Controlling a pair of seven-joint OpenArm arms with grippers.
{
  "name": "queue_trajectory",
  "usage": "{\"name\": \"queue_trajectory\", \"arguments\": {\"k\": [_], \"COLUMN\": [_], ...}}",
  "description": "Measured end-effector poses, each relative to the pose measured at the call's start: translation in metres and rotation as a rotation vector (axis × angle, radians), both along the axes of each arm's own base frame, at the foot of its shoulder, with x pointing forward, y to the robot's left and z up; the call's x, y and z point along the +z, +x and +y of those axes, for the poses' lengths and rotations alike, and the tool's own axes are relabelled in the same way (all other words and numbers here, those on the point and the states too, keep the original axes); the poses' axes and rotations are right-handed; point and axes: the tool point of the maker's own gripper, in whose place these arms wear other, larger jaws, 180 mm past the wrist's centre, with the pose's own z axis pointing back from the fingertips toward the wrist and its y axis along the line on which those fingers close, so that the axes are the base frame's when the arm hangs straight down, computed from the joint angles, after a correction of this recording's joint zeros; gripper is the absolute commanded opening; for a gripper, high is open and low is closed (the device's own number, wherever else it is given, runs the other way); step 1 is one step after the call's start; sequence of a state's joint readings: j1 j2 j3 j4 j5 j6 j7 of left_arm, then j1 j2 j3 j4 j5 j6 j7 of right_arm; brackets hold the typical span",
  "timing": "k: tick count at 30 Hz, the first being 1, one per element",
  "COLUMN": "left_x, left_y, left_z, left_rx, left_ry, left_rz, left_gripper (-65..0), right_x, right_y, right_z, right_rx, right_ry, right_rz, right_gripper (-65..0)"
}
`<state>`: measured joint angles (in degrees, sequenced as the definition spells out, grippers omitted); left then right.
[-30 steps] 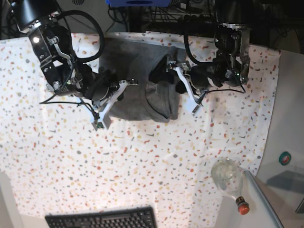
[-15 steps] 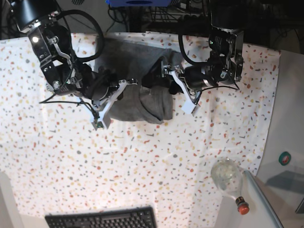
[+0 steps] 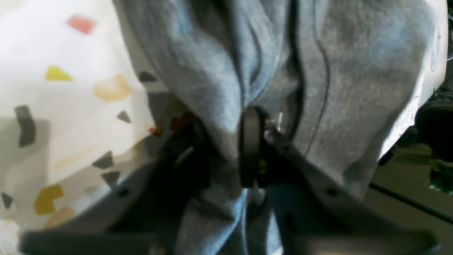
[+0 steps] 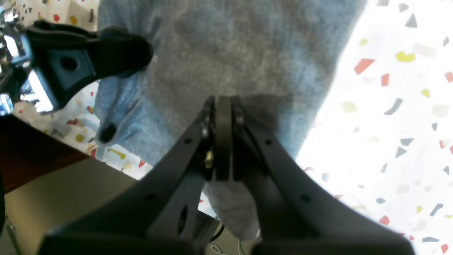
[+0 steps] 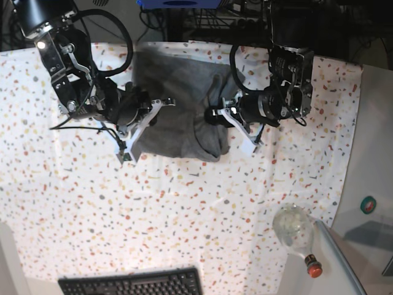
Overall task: Layout the t-shirt on the table in an organized manner, then fold the t-shirt properly
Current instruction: 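Grasp the bundle edges with both grippers, then flip the bundle over with the left gripper and smooth it flat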
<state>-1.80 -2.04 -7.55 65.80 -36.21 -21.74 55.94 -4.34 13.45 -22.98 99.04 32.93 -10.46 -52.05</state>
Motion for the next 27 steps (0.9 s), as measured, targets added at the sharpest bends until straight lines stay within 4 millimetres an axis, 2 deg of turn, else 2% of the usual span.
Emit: {"name": "queue_trajectory", "arguments": {"k": [4, 9, 11, 15, 20, 22, 24, 27], "left_x": [-0.001, 0.001, 0.003, 0.009, 0.021, 0.025, 0.03, 0.039], "left_y": [0.008, 0.017, 0.024, 0.044, 0.069, 0.076, 0.078, 0.073], "left_z": [-0.008, -0.019, -0.024, -0.029, -0.044, -0.059, -0.086, -0.126], "left_rx": [-0.074, -0.197, -0.303, -0.609, -0.956, -1.06, -1.131, -1.211], "left_ry": [0.044, 0.108, 0.165, 0.383, 0.689, 0.798, 0.853, 0.871], "left_rz": [0.01, -0.004, -0.021, -0.105, -0.264, -0.331, -0.418, -0.515], "left_gripper": [-65.0, -65.0, -65.0, -65.0, -65.0, -65.0, -65.0, -65.0], "right_x": [0.001, 0.034, 0.044, 0.05, 0.052, 0.048, 0.034, 0.015], "right_y": [0.005, 0.018, 0.023, 0.032, 0.028, 0.028, 0.021, 0.007], "right_z": [-0.018, -0.043, -0.062, -0.116, -0.148, -0.17, -0.188, -0.197], "right_rx": [-0.038, -0.142, -0.203, -0.35, -0.378, -0.433, -0.476, -0.503], "right_ry": [-0.02, 0.015, 0.019, -0.035, -0.054, -0.079, -0.107, -0.117], "right_rz": [-0.004, -0.102, -0.134, -0.164, -0.189, -0.186, -0.144, -0.072], "right_gripper": [-65.0, -65.0, -65.0, -65.0, -65.0, -65.0, -65.0, -65.0]}}
